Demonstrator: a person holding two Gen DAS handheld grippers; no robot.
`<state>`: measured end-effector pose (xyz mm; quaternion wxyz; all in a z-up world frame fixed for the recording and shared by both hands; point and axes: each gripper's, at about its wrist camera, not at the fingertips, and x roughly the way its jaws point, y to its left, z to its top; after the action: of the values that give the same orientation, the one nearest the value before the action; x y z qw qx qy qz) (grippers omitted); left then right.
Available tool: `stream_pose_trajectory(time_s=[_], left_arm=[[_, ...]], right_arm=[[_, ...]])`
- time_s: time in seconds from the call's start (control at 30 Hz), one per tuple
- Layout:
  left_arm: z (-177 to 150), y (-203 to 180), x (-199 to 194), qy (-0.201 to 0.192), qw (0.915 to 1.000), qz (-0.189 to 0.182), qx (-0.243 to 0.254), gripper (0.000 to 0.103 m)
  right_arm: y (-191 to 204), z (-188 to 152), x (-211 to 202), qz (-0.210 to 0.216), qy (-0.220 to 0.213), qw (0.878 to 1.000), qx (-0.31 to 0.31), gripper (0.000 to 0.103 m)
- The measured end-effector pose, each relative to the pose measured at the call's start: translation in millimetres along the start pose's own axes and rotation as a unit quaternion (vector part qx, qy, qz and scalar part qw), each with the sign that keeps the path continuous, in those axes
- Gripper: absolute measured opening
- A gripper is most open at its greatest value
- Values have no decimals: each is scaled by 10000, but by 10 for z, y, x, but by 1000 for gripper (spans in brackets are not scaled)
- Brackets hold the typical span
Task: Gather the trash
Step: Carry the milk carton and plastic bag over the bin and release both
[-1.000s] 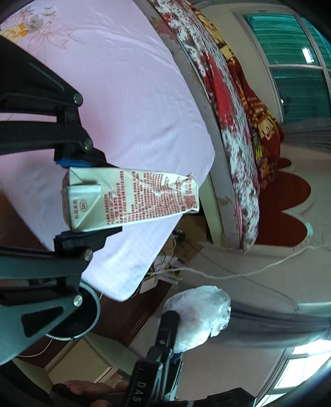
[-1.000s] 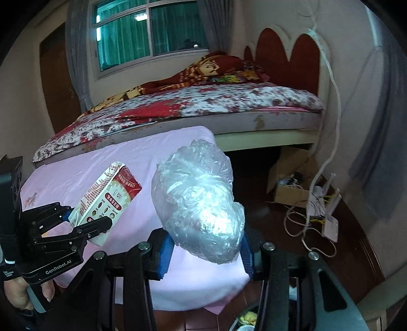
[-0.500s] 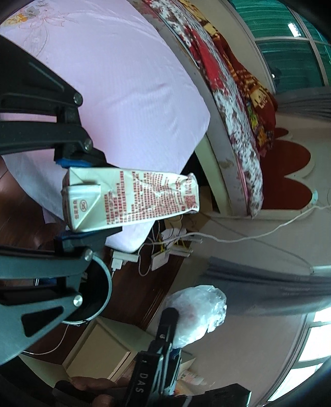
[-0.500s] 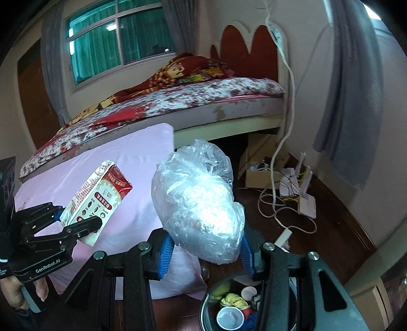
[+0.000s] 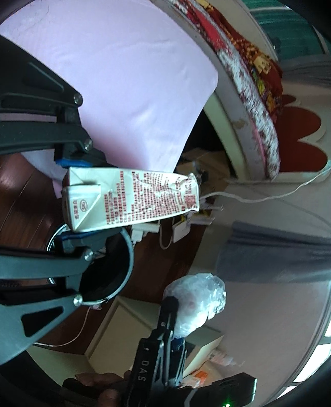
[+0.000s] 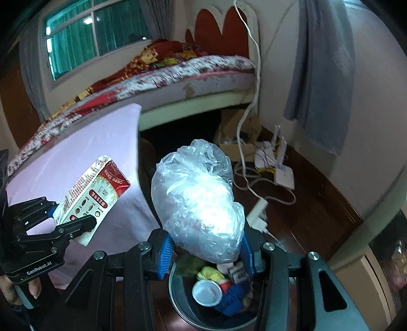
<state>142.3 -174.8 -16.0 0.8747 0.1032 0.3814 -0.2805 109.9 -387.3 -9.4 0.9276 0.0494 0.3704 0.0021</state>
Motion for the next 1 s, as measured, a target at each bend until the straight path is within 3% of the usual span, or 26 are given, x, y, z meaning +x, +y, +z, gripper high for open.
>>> stream_pose_trajectory(time_s=[0.5, 0.67, 1.0], left_arm=[[-323, -441, 583, 824, 9944, -569, 347, 38], [-390, -559, 744, 1031, 9906, -741, 507, 38], [-458, -611, 1064, 1451, 9831, -1058, 351, 38]], right_arm=[[-529, -728, 414, -303, 930, 9952, 35, 48], [-569, -871, 577, -296, 1169, 9927, -4, 48], [-607, -1037, 951, -115, 1601, 9869, -155, 48]])
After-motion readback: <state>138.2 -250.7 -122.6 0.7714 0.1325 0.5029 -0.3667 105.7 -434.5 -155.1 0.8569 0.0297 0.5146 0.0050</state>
